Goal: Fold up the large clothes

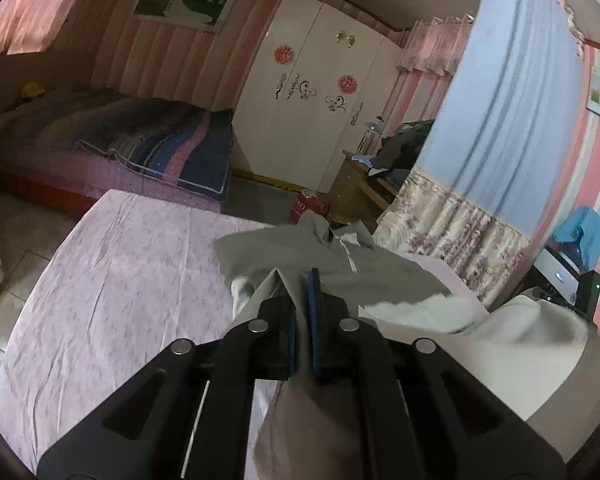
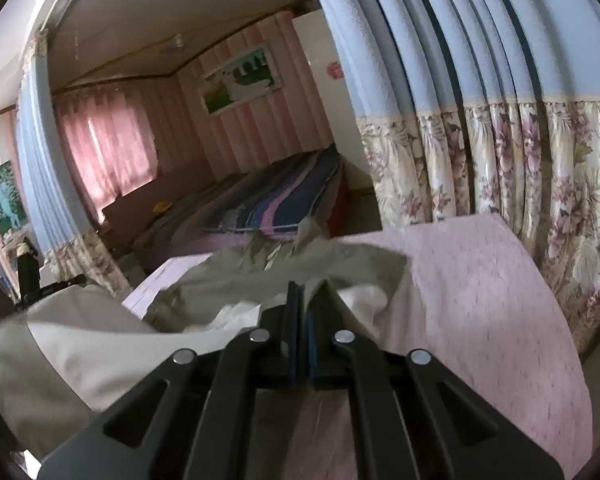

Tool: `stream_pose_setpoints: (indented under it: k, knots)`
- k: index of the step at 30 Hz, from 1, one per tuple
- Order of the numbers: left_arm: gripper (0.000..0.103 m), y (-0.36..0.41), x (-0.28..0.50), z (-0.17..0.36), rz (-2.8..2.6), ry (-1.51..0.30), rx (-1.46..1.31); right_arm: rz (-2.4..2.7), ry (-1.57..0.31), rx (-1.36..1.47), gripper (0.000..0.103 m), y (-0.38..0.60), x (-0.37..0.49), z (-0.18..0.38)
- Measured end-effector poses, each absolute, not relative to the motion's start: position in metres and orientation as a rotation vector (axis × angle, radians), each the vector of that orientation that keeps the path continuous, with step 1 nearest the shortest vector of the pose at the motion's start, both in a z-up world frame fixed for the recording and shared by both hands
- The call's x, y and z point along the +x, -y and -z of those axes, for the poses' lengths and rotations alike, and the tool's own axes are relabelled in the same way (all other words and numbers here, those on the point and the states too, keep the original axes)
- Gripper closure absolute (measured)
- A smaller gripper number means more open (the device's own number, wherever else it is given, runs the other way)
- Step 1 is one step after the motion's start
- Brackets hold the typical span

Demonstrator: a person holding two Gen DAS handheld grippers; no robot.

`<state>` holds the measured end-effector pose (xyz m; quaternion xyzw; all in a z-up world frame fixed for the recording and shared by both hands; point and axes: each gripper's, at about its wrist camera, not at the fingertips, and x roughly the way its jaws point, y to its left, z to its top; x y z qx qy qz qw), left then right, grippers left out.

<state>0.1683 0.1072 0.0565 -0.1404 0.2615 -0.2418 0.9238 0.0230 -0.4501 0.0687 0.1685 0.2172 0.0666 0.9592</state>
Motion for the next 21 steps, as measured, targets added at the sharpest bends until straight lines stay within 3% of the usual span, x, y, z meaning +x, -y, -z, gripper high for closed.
stream_pose_setpoints:
  k: [8,16,18,19,20,21]
  knots:
    - [0.095,-0.082,0.292,-0.040,0.460,-0.678,-0.292,-0.032,-0.617,0.381,0.101,0.478,0.153,-0.037]
    - [0.093,-0.051,0.392,0.062,0.361,-0.947,-0.214,0.051,-0.850,0.474,0.098,0.500,0.225,0.053]
    - [0.092,-0.055,0.392,0.071,0.390,-0.948,-0.245,0.015,-0.843,0.507,0.090,0.504,0.221,0.054]
    - [0.090,-0.059,0.388,0.071,0.407,-0.936,-0.261,-0.012,-0.836,0.526,0.078,0.507,0.213,0.051]
    - [0.087,-0.064,0.385,0.068,0.431,-0.928,-0.277,-0.014,-0.830,0.526,0.039,0.509,0.204,0.047]
    - [0.068,-0.070,0.376,0.062,0.445,-0.920,-0.268,0.010,-0.817,0.513,0.019,0.513,0.192,0.041]
